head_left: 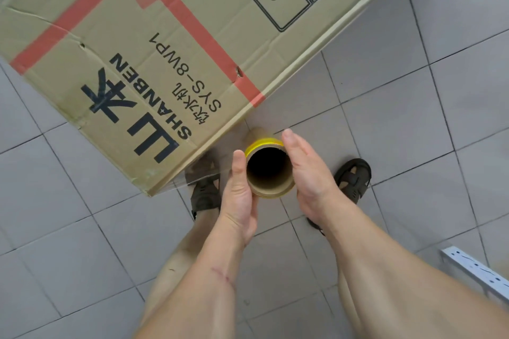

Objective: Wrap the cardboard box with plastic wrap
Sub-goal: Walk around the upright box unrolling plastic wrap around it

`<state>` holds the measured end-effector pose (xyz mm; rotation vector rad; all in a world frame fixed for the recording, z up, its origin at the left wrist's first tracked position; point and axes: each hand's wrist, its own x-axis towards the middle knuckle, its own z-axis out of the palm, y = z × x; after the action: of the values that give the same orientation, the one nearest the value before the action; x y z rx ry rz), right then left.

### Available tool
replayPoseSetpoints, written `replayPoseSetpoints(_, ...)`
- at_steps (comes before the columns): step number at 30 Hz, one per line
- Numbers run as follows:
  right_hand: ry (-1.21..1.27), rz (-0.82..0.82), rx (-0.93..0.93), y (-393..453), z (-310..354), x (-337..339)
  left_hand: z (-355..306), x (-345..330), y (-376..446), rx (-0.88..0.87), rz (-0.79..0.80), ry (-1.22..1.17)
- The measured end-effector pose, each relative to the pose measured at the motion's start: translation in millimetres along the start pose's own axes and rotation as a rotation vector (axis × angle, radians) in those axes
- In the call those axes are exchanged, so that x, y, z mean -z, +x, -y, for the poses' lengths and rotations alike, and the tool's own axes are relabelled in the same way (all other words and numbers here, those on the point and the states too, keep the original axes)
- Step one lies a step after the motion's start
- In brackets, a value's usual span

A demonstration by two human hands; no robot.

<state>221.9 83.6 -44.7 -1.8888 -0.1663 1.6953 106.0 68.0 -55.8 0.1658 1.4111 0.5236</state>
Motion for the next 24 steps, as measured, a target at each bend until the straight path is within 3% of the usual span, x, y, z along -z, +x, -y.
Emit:
replayPoseSetpoints(5,0.039,-0.009,0.018,-1,2,-6,-8,-2,8,-0.038,0.018,0.046)
replayPoseSetpoints(13,-0.160,-0.035,0.120,18,49,15,0,-29,8,0.110,0.090,-0.037)
replayPoseSetpoints(19,0.091,-0.047,-0.010,15,29,37,-9,-33,14,0.012,0.037,0.000)
replayPoseSetpoints(24,0.060,0.000,0.012,7,25,28,-21,-44,14,0.068,0.034,-0.035)
